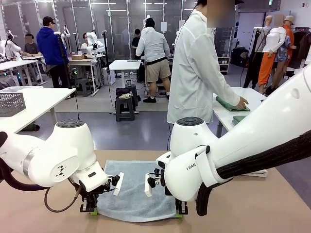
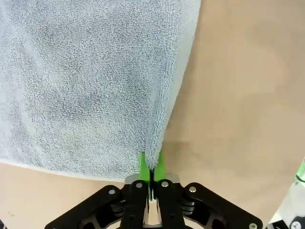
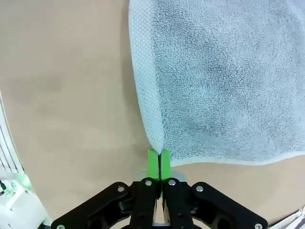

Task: Fold the towels and place them in the basket.
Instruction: When a person lays out a Towel with hook on the table, fold it in half twice.

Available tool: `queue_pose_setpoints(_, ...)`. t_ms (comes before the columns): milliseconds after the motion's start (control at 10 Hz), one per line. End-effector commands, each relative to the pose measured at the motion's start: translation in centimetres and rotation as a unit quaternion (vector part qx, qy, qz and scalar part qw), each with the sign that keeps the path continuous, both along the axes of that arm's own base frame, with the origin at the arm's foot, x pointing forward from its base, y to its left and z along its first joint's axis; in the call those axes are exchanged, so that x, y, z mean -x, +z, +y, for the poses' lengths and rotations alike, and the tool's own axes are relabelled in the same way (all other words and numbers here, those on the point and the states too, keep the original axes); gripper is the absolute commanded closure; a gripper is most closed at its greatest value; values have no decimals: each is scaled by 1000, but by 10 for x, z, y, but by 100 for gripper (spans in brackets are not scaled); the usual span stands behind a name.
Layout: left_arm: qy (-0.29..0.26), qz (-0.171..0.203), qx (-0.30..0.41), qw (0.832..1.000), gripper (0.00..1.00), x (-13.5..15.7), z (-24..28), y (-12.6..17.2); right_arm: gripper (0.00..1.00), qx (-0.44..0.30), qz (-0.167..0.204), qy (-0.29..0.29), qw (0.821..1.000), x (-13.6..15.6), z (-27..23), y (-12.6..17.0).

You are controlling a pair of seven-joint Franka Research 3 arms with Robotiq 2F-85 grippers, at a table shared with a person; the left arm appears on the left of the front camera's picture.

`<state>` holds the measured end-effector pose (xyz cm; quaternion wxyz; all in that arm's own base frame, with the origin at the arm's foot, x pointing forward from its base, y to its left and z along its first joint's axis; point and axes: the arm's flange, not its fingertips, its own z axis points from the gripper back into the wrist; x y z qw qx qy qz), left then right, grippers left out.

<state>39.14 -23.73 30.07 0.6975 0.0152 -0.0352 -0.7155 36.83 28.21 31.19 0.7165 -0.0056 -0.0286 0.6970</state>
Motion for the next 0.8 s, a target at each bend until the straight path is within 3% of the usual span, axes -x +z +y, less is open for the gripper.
queue_pose_setpoints(0, 0, -2, 5, 1000, 100, 1, 2, -6, 100, 0, -10, 10, 1000, 18, -6, 18)
queue_pose_setpoints(600, 0, 0, 0, 1000, 100, 0, 0, 0, 100, 0, -20, 8, 1000, 15, -3, 23)
queue_pose_setpoints(700, 1, -1, 0, 1000, 96, 0, 0, 0, 99, 0, -22, 6, 1000, 16, -4, 25)
